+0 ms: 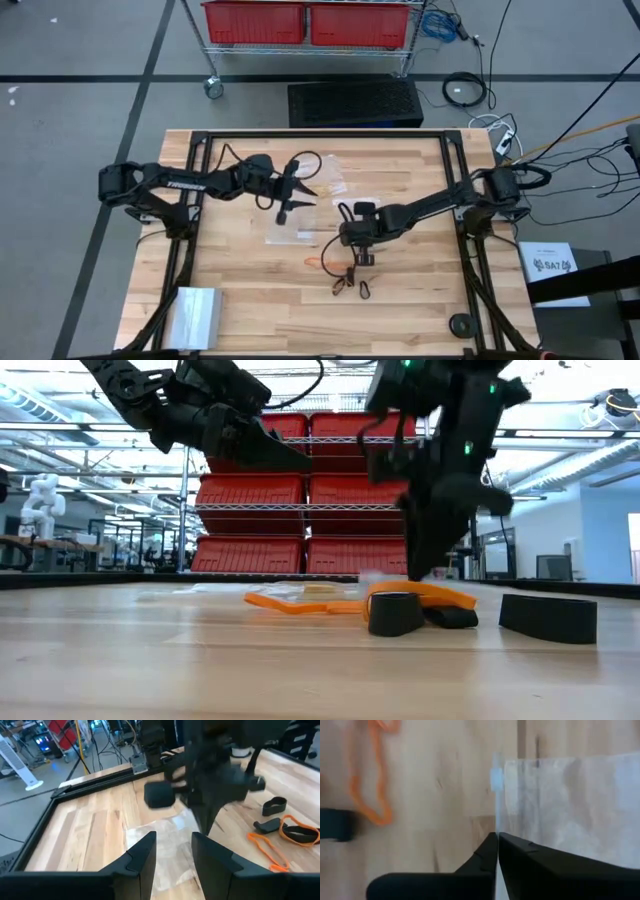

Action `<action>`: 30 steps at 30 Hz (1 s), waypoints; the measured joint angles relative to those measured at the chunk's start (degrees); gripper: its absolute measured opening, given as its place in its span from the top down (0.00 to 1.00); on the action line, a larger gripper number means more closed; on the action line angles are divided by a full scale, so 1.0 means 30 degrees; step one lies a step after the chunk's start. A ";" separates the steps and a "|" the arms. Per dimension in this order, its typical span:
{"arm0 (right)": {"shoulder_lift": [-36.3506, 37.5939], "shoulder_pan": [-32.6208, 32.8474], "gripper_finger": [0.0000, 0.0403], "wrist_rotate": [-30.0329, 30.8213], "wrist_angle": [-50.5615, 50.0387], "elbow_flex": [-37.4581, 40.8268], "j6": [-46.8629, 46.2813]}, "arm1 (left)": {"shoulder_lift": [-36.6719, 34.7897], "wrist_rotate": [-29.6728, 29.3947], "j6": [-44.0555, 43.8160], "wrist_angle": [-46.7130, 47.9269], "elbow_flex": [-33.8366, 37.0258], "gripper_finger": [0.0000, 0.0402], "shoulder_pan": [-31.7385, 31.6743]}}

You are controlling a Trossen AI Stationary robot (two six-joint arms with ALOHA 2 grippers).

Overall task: Sort rubber bands
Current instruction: Open the bottom right zip bag

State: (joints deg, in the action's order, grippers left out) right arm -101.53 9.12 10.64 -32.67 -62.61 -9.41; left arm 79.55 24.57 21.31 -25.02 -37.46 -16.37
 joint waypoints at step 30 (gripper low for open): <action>0.5937 -0.1448 1.00 -0.0047 0.0962 -0.0007 0.0608 | 0.2640 0.0499 -0.2524 -0.0475 -0.2073 0.56 0.1919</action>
State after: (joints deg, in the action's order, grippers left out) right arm -83.72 4.78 10.50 -29.78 -62.63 -7.59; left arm 87.47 26.06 13.74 -26.45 -43.67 -10.61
